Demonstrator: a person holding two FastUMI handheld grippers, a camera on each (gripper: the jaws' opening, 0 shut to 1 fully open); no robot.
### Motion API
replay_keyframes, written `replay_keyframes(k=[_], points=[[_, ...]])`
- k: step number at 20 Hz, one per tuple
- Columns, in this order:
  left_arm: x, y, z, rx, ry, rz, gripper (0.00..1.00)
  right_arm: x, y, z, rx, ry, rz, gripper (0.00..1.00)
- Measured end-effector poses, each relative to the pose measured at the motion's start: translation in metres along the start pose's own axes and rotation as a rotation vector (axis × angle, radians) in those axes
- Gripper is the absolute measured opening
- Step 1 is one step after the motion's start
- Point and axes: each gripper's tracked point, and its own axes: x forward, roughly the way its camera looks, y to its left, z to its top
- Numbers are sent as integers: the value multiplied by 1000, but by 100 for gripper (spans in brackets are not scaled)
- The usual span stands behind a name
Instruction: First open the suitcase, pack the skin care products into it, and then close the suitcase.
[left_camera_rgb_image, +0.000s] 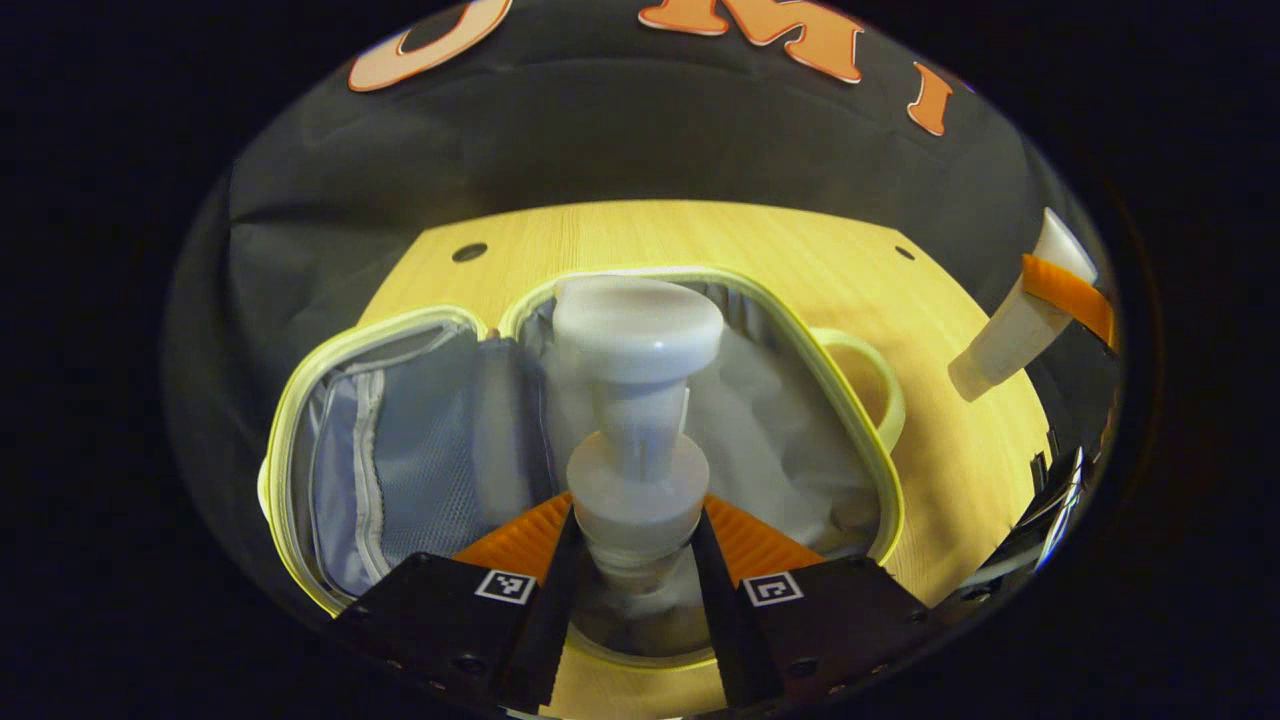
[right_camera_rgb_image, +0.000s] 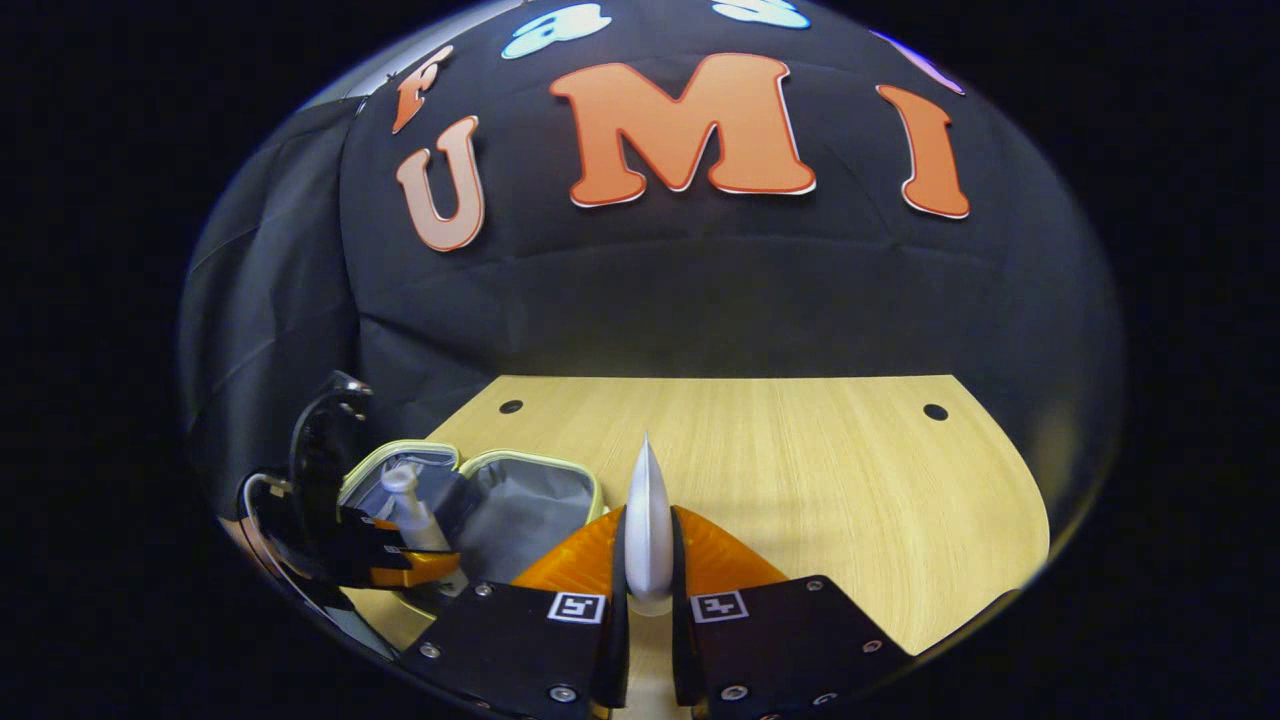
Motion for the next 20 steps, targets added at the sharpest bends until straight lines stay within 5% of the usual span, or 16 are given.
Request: replay_keyframes(k=[9,20], points=[[47,6,3,24,189,60,61,11,60,-13,14,62,45,17],[31,1,9,-70,108,48,72,32,84,-17,24,114,98,17]])
